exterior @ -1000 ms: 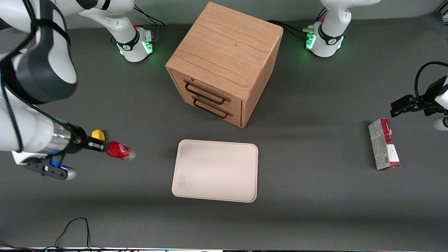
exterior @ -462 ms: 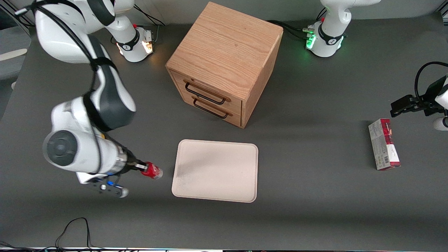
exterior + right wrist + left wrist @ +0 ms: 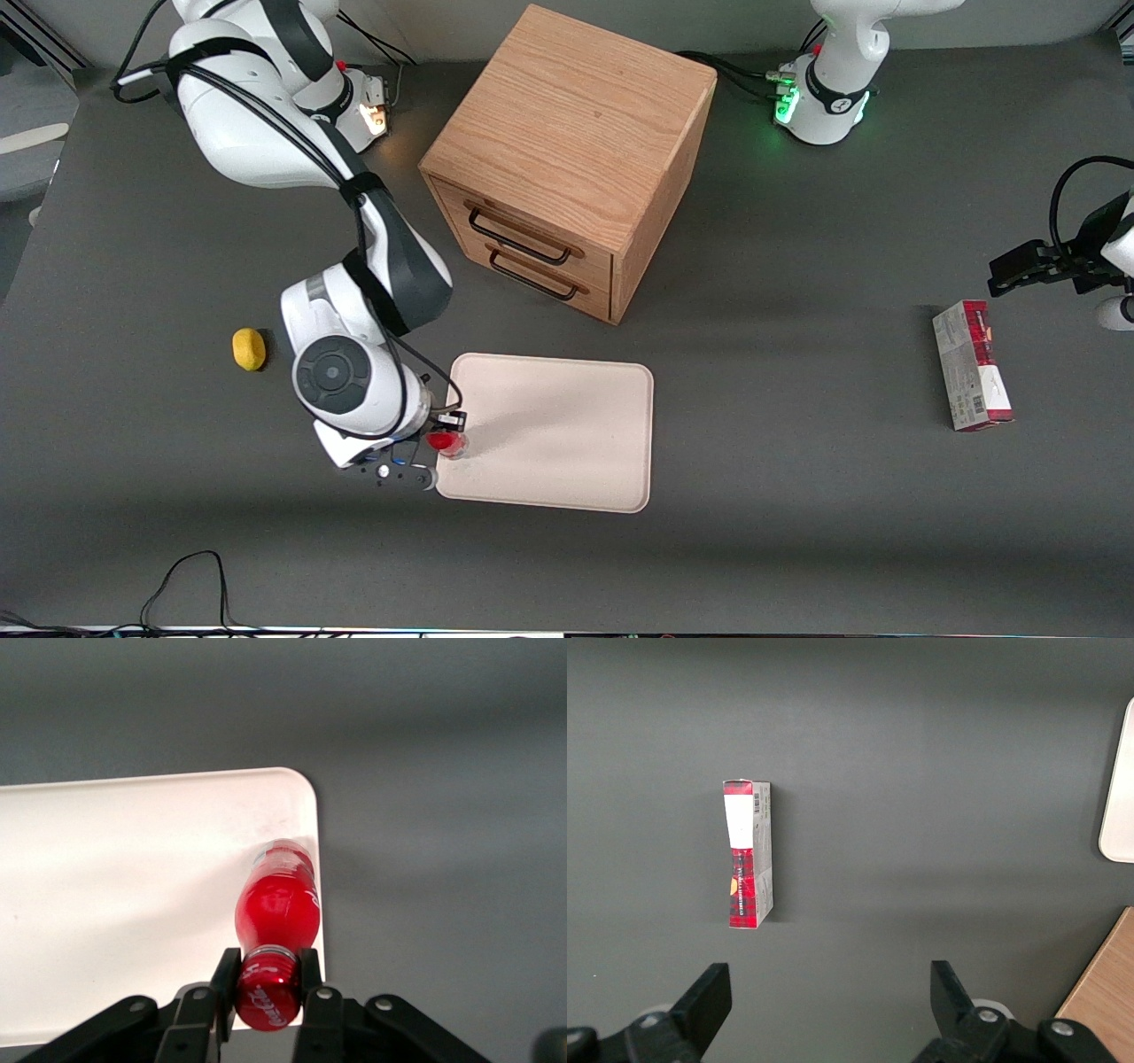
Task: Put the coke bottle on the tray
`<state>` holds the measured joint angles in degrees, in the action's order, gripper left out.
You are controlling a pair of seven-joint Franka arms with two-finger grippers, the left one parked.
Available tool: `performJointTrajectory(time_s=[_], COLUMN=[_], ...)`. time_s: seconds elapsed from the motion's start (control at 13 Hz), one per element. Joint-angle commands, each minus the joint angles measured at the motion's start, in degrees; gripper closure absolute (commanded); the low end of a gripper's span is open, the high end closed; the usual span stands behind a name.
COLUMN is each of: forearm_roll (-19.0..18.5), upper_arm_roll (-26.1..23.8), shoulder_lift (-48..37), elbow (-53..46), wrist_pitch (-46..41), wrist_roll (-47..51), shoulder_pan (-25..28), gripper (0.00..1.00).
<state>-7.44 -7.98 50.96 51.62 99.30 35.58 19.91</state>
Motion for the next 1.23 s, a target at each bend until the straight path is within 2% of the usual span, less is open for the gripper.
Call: performJointTrajectory(time_s=[0.0, 0.69, 0.77, 1.15], forearm_roll=[-1.70, -1.35, -1.35, -1.27], upper_arm_roll=[-0.19, -0.19, -0.10, -0.10], shoulder_lift=[1.42, 1.86, 1.86, 1.77], elbow=[-3.01, -2.84, -2.75, -2.49], wrist_pitch=[0.46, 2.39, 2.65, 3.18], wrist_roll=[0.11, 0.11, 0.19, 0.28], shoulder_pan=[0.21, -0.23, -0.14, -0.05], gripper=[1.00, 1.00, 0.01, 0.00])
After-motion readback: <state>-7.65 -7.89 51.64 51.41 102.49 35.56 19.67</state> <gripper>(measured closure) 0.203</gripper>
